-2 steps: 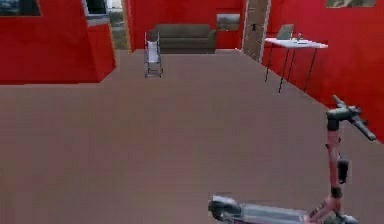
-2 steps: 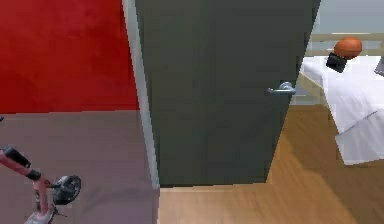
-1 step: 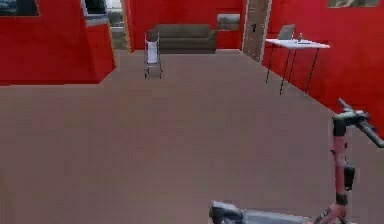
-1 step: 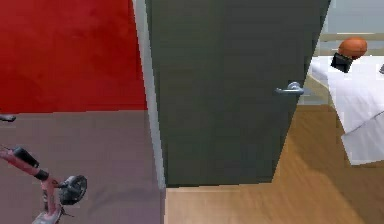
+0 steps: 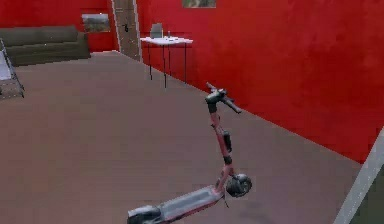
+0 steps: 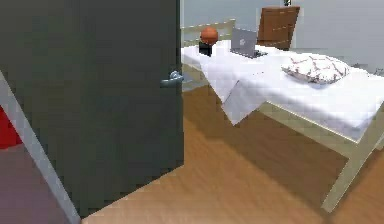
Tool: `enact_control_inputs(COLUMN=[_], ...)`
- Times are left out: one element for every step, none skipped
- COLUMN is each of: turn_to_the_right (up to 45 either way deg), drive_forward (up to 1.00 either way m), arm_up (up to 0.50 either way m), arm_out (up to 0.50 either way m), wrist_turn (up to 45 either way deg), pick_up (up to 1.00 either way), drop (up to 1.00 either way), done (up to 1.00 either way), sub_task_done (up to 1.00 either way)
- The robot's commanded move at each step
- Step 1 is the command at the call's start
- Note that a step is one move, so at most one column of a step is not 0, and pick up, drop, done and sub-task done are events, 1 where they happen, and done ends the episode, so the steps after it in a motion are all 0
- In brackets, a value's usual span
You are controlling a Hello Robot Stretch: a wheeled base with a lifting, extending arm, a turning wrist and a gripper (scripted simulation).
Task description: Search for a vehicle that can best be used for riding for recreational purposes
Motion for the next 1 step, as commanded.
enact_control_inputs(turn_to_the_right=[0.0], drive_forward=[0.00], arm_up=[0.00], arm_out=[0.00], wrist_turn=[0.0], pick_up=[0.00], drop=[0.00], done=[1.00], sub_task_done=[0.00])
